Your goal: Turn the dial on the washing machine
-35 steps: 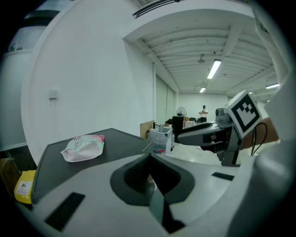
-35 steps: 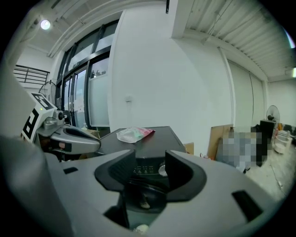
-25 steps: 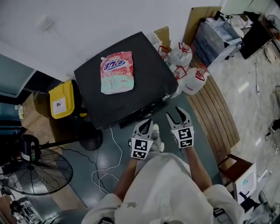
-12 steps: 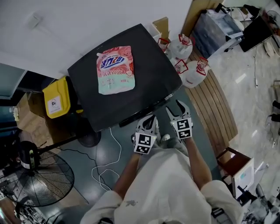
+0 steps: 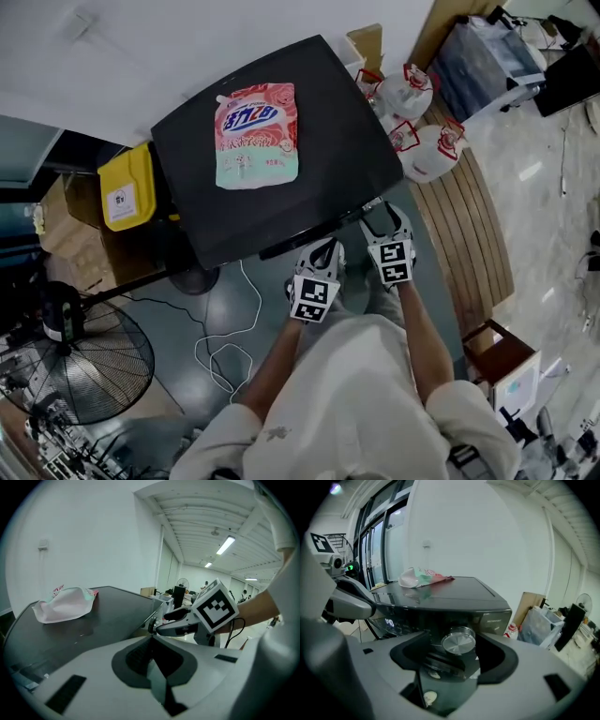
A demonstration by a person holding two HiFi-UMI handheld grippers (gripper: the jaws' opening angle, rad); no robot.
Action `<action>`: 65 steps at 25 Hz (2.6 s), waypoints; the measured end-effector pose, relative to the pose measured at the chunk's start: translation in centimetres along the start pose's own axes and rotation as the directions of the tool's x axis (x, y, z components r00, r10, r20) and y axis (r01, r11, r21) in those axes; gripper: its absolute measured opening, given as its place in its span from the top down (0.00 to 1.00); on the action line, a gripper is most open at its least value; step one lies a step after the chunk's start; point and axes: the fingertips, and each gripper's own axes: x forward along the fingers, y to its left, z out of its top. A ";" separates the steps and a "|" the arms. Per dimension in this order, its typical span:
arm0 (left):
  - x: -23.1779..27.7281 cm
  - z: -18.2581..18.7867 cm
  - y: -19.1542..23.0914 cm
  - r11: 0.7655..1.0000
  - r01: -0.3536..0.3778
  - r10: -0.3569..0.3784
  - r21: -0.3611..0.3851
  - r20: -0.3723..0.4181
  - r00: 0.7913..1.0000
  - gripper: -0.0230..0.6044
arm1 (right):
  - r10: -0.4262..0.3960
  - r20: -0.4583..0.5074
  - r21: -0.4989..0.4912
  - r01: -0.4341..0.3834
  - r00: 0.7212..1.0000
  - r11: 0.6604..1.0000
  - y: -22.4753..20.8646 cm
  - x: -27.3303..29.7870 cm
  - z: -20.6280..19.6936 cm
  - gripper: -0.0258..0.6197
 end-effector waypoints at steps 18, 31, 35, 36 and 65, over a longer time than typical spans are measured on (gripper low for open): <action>1.6 0.2 -1.5 0.991 -0.124 0.123 -0.047 -0.027 0.992 0.94 | 0.069 -0.013 0.007 -0.069 0.998 0.998 -0.9 2.7 -1.3 0.53; 2.1 0.1 -1.5 0.983 -0.166 0.164 -0.079 -0.024 0.986 0.94 | 0.173 0.006 0.181 -0.171 0.985 0.968 -1.3 2.9 -1.6 0.53; 2.0 0.0 -1.6 0.982 -0.172 0.171 -0.082 -0.025 0.985 0.94 | 0.204 0.025 0.253 -0.204 0.979 0.946 -1.4 2.9 -1.5 0.53; 2.0 -0.1 -1.7 0.981 -0.173 0.172 -0.083 -0.025 0.985 0.94 | 0.211 0.029 0.272 -0.211 0.977 0.939 -1.4 2.8 -1.6 0.53; 1.3 -1.2 -2.2 0.974 -0.199 0.196 -0.104 -0.038 0.980 0.94 | 0.358 0.210 0.691 -0.398 0.910 0.604 -2.0 3.1 -1.7 0.53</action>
